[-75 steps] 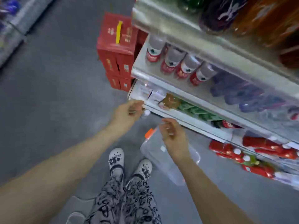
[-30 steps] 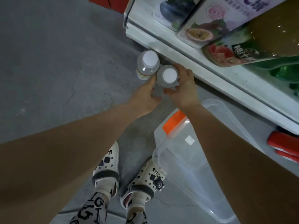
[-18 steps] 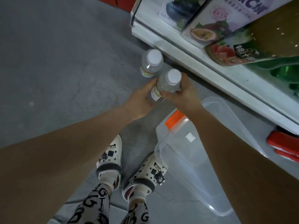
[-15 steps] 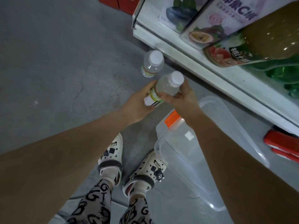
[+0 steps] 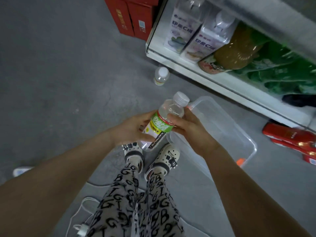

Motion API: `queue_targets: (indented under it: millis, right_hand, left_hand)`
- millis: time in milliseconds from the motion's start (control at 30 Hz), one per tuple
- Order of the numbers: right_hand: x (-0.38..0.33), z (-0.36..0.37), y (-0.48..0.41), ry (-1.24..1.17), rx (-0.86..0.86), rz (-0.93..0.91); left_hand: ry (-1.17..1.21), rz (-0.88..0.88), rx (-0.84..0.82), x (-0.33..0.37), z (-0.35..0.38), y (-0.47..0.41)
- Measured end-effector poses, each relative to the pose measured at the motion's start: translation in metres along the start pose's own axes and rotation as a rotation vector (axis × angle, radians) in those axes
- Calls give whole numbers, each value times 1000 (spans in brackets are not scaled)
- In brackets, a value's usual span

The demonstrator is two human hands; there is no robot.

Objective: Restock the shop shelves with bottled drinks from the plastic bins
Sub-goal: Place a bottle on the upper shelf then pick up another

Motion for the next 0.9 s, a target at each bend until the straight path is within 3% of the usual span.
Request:
queue_targets:
  millis: [233, 333, 500, 733, 900]
  right_hand:
    - [-65, 21, 110, -61, 129, 15]
    - [-99, 26, 154, -110, 187, -18]
    - [-150, 35, 223, 1, 249, -100]
    - [-215, 39, 302, 52, 233, -189]
    - [-258, 31, 352, 130, 293, -311]
  left_hand:
    - [25, -23, -26, 93, 35, 91]
    - [-15, 2, 36, 144, 48, 129]
    - [-62, 98, 144, 225, 64, 182]
    - [-115, 165, 45, 301, 84, 237]
    - [-181, 273, 99, 361, 90, 262]
Point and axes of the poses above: each hand's wrist, its own y-axis away from the middle knuckle, its own z-axis out of the palm, x = y × z, the point moved 8 cm from there along -y, towards the middle knuckle, and after that the axes turned 4 degrees about -x, right-handed, at the moved point
